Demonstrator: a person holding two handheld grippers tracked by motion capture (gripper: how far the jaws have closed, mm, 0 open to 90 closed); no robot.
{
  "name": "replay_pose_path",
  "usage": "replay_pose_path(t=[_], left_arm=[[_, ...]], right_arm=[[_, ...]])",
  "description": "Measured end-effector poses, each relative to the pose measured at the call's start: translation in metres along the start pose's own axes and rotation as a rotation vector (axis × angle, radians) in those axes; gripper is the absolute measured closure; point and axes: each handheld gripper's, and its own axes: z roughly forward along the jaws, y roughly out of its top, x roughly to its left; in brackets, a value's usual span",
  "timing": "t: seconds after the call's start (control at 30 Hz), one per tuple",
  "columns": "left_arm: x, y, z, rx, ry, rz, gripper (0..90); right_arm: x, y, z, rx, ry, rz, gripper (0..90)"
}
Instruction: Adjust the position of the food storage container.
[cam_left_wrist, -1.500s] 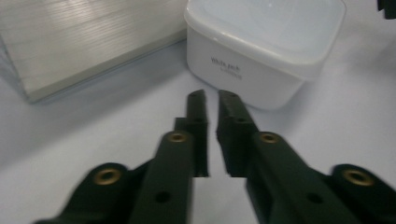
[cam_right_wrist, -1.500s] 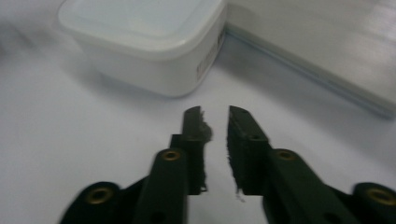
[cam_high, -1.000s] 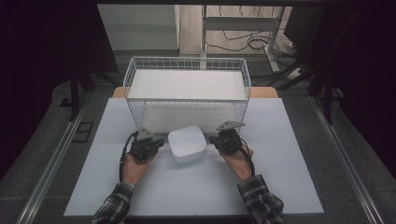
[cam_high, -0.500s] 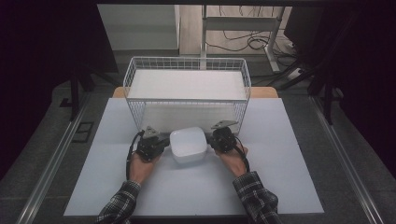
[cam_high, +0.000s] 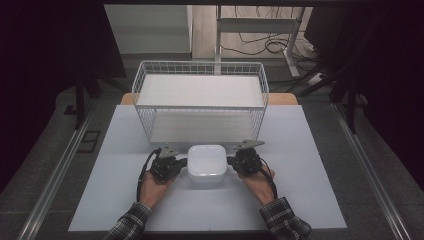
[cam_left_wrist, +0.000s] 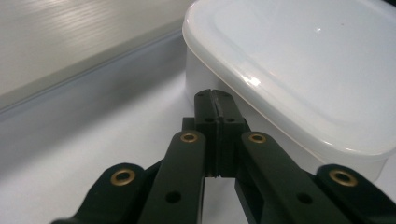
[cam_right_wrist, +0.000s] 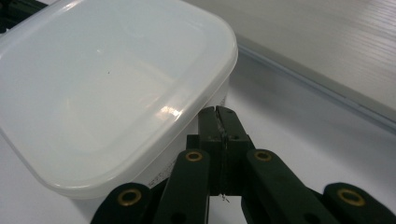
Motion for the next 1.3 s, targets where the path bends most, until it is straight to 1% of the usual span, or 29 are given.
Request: replay_pose_path(t=[0.03,0.1,0.13,0.17,0.2,0.3,0.37,0.43,0.5,0.53,0.57,0.63,0.67,0.77,0.83,0.9,0.93,0.97,1.0,1.03,1.07,1.1,1.13,1.2,1.23,1.27,1.3], left_arm=[[-0.002,-0.001,-0.001,0.002,-0.004,0.002,89.9],[-0.005,-0.004,-0.004,0.002,-0.016,-0.005,89.9],[-0.007,-0.006,-0.006,-0.001,-0.026,-0.007,89.9],[-0.012,-0.009,-0.010,-0.001,-0.037,-0.009,89.9],[-0.012,-0.009,-0.010,-0.001,-0.037,-0.009,89.9],[-0.018,-0.012,-0.015,0.007,-0.042,0.007,89.9],[-0.022,-0.015,-0.021,0.000,-0.053,-0.004,89.9],[-0.024,-0.016,-0.023,-0.001,-0.060,-0.007,89.9],[-0.029,-0.019,-0.027,0.001,-0.060,0.000,89.9],[-0.030,-0.020,-0.028,0.004,-0.064,-0.003,89.9],[-0.032,-0.021,-0.029,0.007,-0.068,-0.001,89.9],[-0.036,-0.023,-0.030,0.016,-0.058,0.010,89.9],[-0.037,-0.024,-0.031,0.019,-0.061,0.011,89.9],[-0.042,-0.028,-0.033,0.024,-0.066,0.013,89.9],[-0.042,-0.029,-0.033,0.025,-0.067,0.012,89.9],[-0.043,-0.030,-0.033,0.027,-0.063,0.023,89.9],[-0.043,-0.029,-0.033,0.023,-0.063,0.027,89.8],[-0.042,-0.029,-0.035,0.011,-0.070,0.022,89.7],[-0.041,-0.029,-0.037,0.004,-0.060,0.018,87.6],[-0.039,-0.029,-0.039,0.000,-0.038,0.028,83.1],[-0.036,-0.029,-0.042,-0.008,-0.022,0.028,78.3],[-0.033,-0.030,-0.045,-0.015,-0.015,0.017,72.5],[-0.029,-0.032,-0.047,-0.016,-0.012,0.008,65.6],[-0.024,-0.034,-0.050,-0.027,0.015,0.003,52.5],[-0.021,-0.035,-0.052,-0.027,0.018,-0.002,42.6],[-0.019,-0.036,-0.053,-0.027,0.016,-0.010,38.5],[-0.017,-0.037,-0.055,-0.033,0.011,-0.016,38.5]], right_arm=[[0.002,-0.002,-0.002,0.003,0.003,0.003,89.3],[0.006,-0.005,-0.006,0.007,0.008,-0.011,89.3],[0.008,-0.007,-0.009,0.008,0.006,-0.027,89.3],[0.012,-0.011,-0.014,0.007,0.005,-0.043,89.3],[0.012,-0.011,-0.014,0.007,0.005,-0.043,89.3],[0.016,-0.016,-0.020,0.008,0.011,-0.038,89.3],[0.021,-0.020,-0.027,0.000,0.020,-0.042,89.2],[0.023,-0.022,-0.030,0.000,0.022,-0.039,89.3],[0.026,-0.024,-0.034,-0.004,0.024,-0.040,89.3],[0.027,-0.025,-0.035,-0.004,0.026,-0.039,89.3],[0.029,-0.026,-0.036,-0.002,0.026,-0.041,89.3],[0.033,-0.029,-0.038,0.012,0.017,-0.055,89.3],[0.035,-0.030,-0.039,0.017,0.008,-0.060,89.2],[0.039,-0.034,-0.041,0.029,0.007,-0.065,89.3],[0.040,-0.035,-0.042,0.029,0.010,-0.064,89.3],[0.041,-0.037,-0.043,0.032,0.011,-0.063,89.2],[0.041,-0.038,-0.043,0.034,0.012,-0.063,89.2],[0.040,-0.038,-0.043,0.037,0.017,-0.063,89.1],[0.040,-0.038,-0.043,0.034,0.021,-0.058,88.8],[0.040,-0.039,-0.044,0.029,0.018,-0.064,86.7],[0.039,-0.039,-0.046,0.026,0.011,-0.070,84.6],[0.039,-0.040,-0.048,0.021,0.005,-0.076,81.6],[0.037,-0.040,-0.050,0.015,0.002,-0.079,77.9],[0.033,-0.042,-0.052,0.006,0.001,-0.061,68.6],[0.028,-0.044,-0.054,-0.002,0.001,-0.048,60.0],[0.025,-0.044,-0.055,-0.001,0.006,-0.042,56.6],[0.025,-0.044,-0.055,-0.001,0.006,-0.042,56.6]])
